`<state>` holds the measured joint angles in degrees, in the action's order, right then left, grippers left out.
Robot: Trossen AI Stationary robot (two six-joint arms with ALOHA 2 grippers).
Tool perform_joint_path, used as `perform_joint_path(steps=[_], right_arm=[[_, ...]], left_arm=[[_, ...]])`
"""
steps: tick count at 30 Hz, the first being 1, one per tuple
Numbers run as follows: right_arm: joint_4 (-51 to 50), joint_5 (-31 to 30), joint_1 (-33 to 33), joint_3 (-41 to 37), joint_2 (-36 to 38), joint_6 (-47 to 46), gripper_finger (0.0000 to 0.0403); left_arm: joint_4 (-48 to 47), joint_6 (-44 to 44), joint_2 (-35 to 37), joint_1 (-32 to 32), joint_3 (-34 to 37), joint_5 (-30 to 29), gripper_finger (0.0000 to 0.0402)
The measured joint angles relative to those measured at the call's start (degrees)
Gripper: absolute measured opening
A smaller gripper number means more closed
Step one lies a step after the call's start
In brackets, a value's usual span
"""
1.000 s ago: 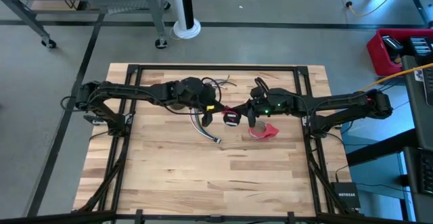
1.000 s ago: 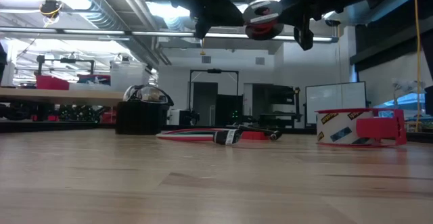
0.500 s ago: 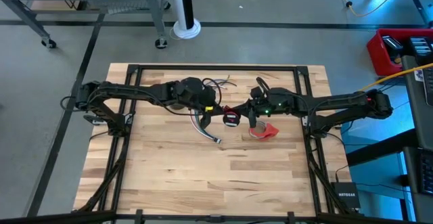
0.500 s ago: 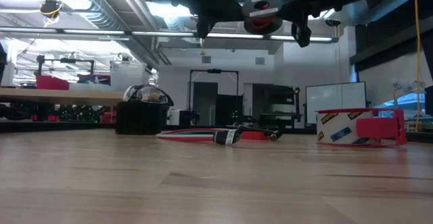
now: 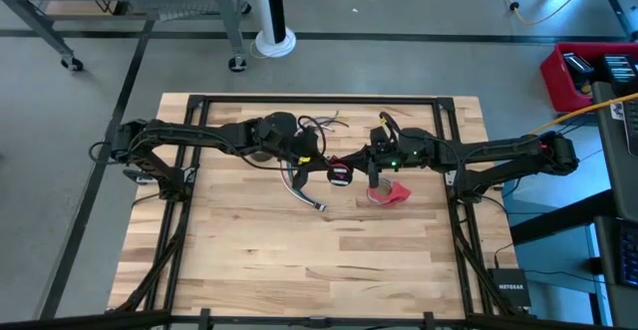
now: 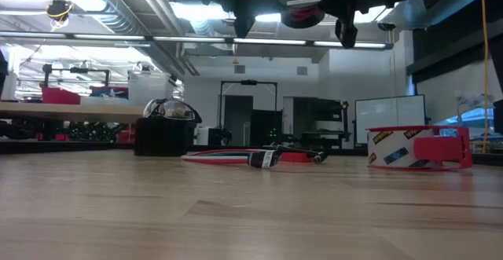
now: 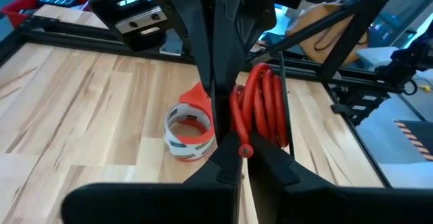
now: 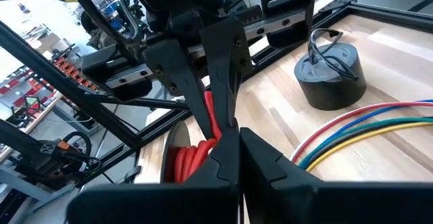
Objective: Coil cords
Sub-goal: Coil the red wire onto the spool
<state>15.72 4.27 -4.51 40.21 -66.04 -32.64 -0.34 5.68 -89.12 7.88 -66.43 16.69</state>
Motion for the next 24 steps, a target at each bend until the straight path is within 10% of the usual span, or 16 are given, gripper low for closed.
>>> perform_joint_path(steps=[24], right_arm=[[1.1, -0.5, 0.0, 0.1, 0.3, -1.8, 0.0095]], left_arm=[[-1.0, 1.8, 0.0, 3.9, 0.0, -4.4, 0.0]])
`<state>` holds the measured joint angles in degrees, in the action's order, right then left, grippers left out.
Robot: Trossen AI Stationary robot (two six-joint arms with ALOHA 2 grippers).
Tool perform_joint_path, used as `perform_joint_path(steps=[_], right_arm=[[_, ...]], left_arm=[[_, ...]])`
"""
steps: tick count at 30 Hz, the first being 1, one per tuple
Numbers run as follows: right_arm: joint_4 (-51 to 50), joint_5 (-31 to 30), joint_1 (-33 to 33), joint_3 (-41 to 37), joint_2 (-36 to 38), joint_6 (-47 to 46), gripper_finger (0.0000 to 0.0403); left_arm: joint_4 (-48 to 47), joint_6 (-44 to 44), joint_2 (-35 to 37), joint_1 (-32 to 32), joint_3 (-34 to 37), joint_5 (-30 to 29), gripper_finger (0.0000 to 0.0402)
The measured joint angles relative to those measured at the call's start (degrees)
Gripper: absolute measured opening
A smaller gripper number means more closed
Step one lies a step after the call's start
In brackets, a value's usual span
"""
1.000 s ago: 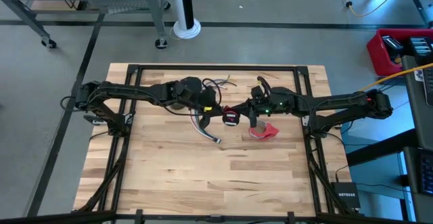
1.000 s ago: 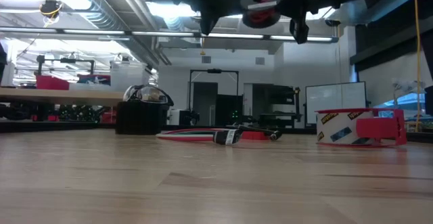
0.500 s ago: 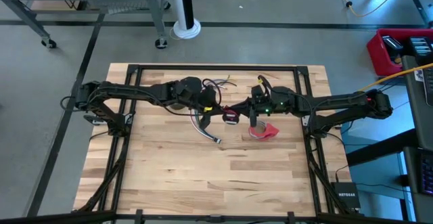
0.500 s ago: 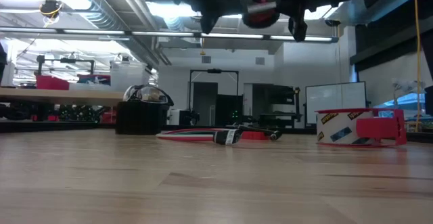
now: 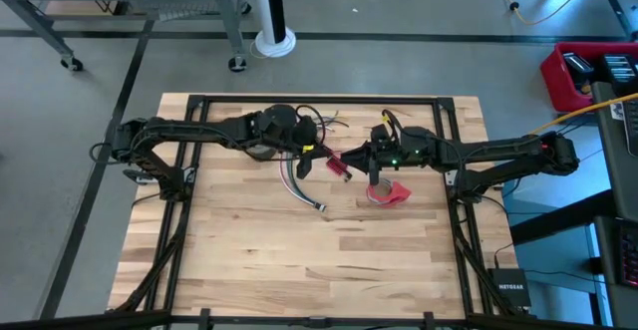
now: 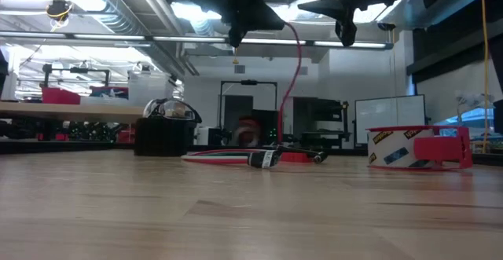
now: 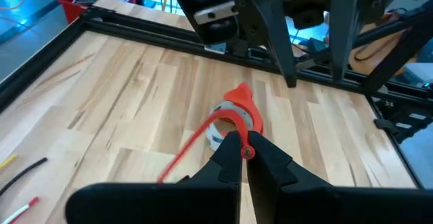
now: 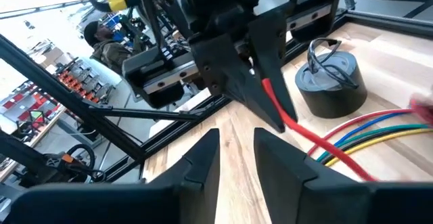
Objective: Coil cords
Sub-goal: Coil the red wire onto the spool
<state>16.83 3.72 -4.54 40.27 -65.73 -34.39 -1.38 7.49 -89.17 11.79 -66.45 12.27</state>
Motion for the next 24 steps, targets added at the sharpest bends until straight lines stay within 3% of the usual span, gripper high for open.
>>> perform_joint_path(steps=[20, 24], right_arm=[[-2.7, -1.5, 0.0, 0.0, 2.6, 0.2, 0.0097], [-5.2, -10.9, 0.0, 0.0, 2.6, 1.6, 0.0097]], left_arm=[[-2.4, 0.0, 0.0, 0.0, 0.0, 0.0, 0.0], [-2.4, -0.7, 0.0, 0.4, 0.0, -0.9, 0.0]])
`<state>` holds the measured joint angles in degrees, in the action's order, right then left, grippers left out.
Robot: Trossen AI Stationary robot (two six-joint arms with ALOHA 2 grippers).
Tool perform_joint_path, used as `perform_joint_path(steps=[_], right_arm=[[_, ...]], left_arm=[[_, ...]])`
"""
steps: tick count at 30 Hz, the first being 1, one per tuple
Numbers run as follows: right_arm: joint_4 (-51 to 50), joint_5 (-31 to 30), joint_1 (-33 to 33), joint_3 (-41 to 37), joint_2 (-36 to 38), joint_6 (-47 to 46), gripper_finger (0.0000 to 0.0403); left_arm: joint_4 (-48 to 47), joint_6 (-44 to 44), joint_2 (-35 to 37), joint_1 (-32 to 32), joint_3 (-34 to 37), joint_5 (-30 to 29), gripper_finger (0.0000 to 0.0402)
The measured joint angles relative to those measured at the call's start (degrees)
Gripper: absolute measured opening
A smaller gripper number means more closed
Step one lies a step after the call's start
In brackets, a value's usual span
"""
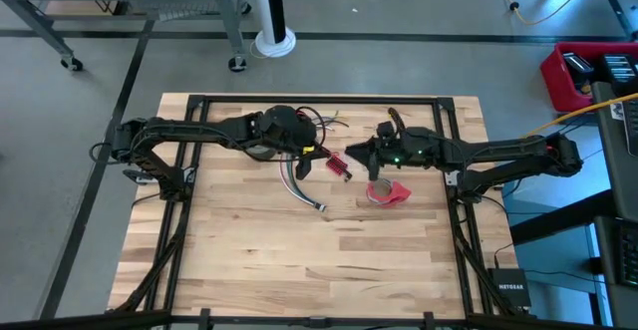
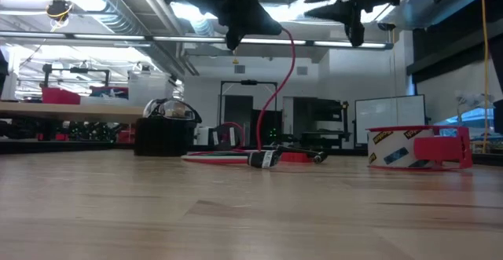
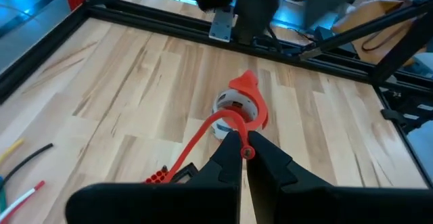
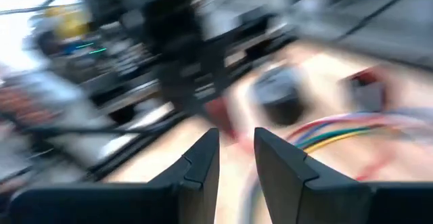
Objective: Coil cords
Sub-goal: Coil the red wire onto the spool
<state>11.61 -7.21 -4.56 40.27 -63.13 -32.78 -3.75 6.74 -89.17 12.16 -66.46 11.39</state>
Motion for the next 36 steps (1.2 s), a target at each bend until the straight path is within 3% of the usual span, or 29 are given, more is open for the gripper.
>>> perform_joint_path(steps=[3, 5, 12, 16, 20, 26, 36], right_arm=[[-1.5, -9.3, -2.1, 0.0, -0.4, 4.8, 0.0097], [-1.5, -8.6, -5.5, 0.0, -1.2, 6.1, 0.0097], [3.7, 15.5, -21.7, 0.0, -9.1, 6.1, 0.0097], [12.1, 25.7, -28.5, 0.2, -15.8, 2.1, 0.0097], [12.3, 34.4, -32.2, 5.4, -23.4, 0.0, 0.0097], [8.8, 38.7, -32.6, 18.1, -35.2, 1.4, 0.0097], [-16.0, 39.8, -32.6, 36.3, -47.3, 12.6, 0.0097]], left_arm=[[0.1, -0.5, 0.0, 0.7, 0.0, -0.2, 0.0], [0.2, -0.1, 0.0, 1.1, 0.0, -0.2, 0.0], [0.1, 0.9, 0.0, 1.0, 0.0, 0.1, 0.0], [0.1, 2.1, 0.0, 0.1, 0.0, 0.1, 0.0], [0.0, 1.9, 0.0, -1.0, 0.0, 0.2, 0.0], [0.1, 1.9, 0.0, -3.0, 0.0, 0.2, 0.0], [-0.5, 3.5, 0.3, -4.7, 0.0, 0.3, 0.0]])
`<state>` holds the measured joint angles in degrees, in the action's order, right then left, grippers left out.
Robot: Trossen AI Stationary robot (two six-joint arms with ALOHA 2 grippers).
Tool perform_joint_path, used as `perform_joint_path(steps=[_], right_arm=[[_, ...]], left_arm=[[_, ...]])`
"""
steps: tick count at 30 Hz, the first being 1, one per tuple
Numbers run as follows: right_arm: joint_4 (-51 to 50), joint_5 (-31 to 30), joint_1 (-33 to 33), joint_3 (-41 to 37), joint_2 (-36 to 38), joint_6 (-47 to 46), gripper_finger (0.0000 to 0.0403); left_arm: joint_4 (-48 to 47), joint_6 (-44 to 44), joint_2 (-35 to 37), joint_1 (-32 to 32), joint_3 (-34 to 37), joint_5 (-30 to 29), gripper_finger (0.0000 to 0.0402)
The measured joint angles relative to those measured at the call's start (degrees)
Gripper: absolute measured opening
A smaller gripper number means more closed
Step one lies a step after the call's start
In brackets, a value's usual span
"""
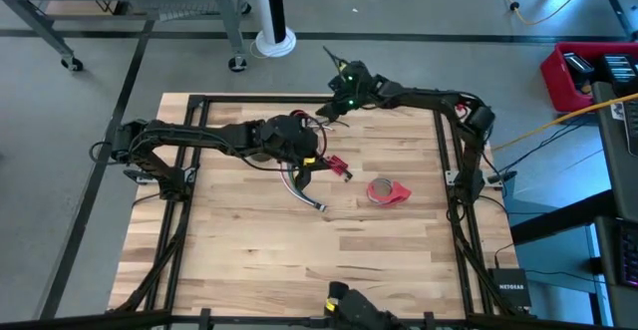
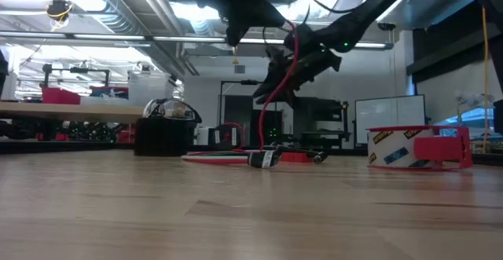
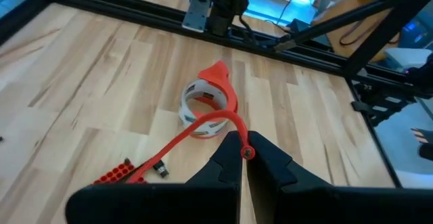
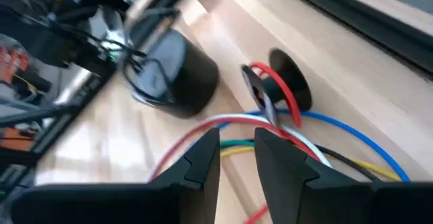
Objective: Coil cords
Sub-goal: Coil the red wire onto the spool
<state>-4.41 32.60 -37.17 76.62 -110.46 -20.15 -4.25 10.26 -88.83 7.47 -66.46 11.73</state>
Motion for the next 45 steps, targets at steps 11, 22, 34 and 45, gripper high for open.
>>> perform_joint_path(steps=[11, 22, 34, 45], right_arm=[[1.5, -4.6, 0.0, 0.8, -5.0, 2.2, 0.0097], [1.9, -4.7, 0.9, 0.7, -6.9, 1.1, 0.0097], [1.4, -5.0, 0.8, 0.7, -6.9, 0.9, 0.0097], [1.1, -5.0, 0.8, 0.7, -6.9, -1.2, 0.0097]], left_arm=[[0.1, -0.2, 3.6, -2.2, 0.0, 0.1, 0.0], [0.0, 1.3, 3.6, -2.4, 0.1, -0.8, 0.0016], [-8.5, -3.5, 3.5, -2.4, 0.1, -15.0, 0.0113], [-20.4, -4.0, 3.5, 3.0, 2.0, -28.9, 0.0125]])
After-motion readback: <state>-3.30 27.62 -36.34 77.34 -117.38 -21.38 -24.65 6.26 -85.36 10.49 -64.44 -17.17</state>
